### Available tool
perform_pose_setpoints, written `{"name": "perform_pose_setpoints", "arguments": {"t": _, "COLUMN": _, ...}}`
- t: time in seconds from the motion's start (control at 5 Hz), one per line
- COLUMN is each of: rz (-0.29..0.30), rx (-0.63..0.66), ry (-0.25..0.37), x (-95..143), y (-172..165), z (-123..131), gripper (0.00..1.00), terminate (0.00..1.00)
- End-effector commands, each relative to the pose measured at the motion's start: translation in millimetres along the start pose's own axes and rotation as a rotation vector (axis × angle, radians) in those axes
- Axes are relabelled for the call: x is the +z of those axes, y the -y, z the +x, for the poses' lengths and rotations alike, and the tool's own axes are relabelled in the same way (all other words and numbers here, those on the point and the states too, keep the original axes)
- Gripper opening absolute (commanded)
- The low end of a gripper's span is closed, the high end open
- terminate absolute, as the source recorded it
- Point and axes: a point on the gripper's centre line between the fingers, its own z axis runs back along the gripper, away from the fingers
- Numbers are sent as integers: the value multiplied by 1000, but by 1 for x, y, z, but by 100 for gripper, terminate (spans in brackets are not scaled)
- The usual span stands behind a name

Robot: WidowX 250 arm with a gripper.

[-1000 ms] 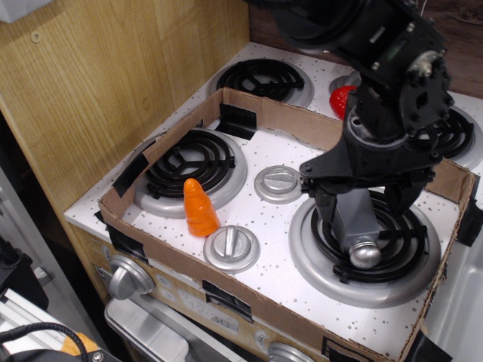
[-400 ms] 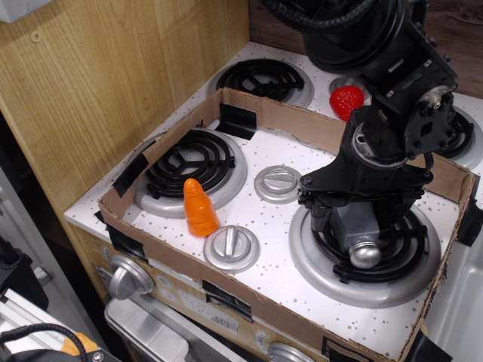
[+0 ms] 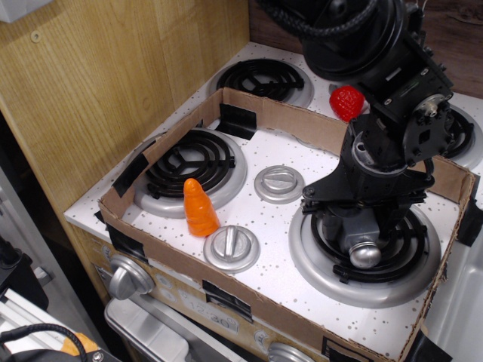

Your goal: Right pepper shaker

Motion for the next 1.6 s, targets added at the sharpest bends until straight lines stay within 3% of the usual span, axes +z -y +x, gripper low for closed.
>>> {"name": "perform_pose_setpoints", "arguments": {"t": 0.0, "rz": -94, "rx": 63, "ry": -124, "x": 12, "y": 3, "z": 11, "gripper": 0, "terminate": 0}}
{"name": "perform_pose_setpoints", "arguments": {"t": 0.4, "rz": -130, "rx": 173, "ry": -368, "x": 35, "y": -5, "z": 29, "gripper": 0, "terminate": 0}}
{"name": "perform_pose_setpoints", "arguments": {"t": 0.6, "rz": -75, "rx": 199, "ry": -472, "x": 46, "y": -6, "z": 31, "gripper": 0, "terminate": 0}}
{"name": "perform_pose_setpoints", "arguments": {"t": 0.8, "rz": -81, "rx": 256, "ry": -611, "x": 58, "y": -8, "z": 30, "gripper": 0, "terminate": 0}}
{"name": "perform_pose_setpoints", "arguments": {"t": 1.0, "rz": -67, "rx": 291, "ry": -781, "x": 62, "y": -8, "z": 28, "gripper": 0, "terminate": 0}}
{"name": "perform_pose_setpoints", "arguments": {"t": 1.2, "rz": -59, "rx": 293, "ry": -1005, "x": 53, "y": -12, "z": 23, "gripper": 0, "terminate": 0}}
{"name": "perform_pose_setpoints", "arguments": {"t": 1.4, "rz": -61, "rx": 284, "ry": -1100, "x": 39, "y": -14, "z": 17, "gripper": 0, "terminate": 0}}
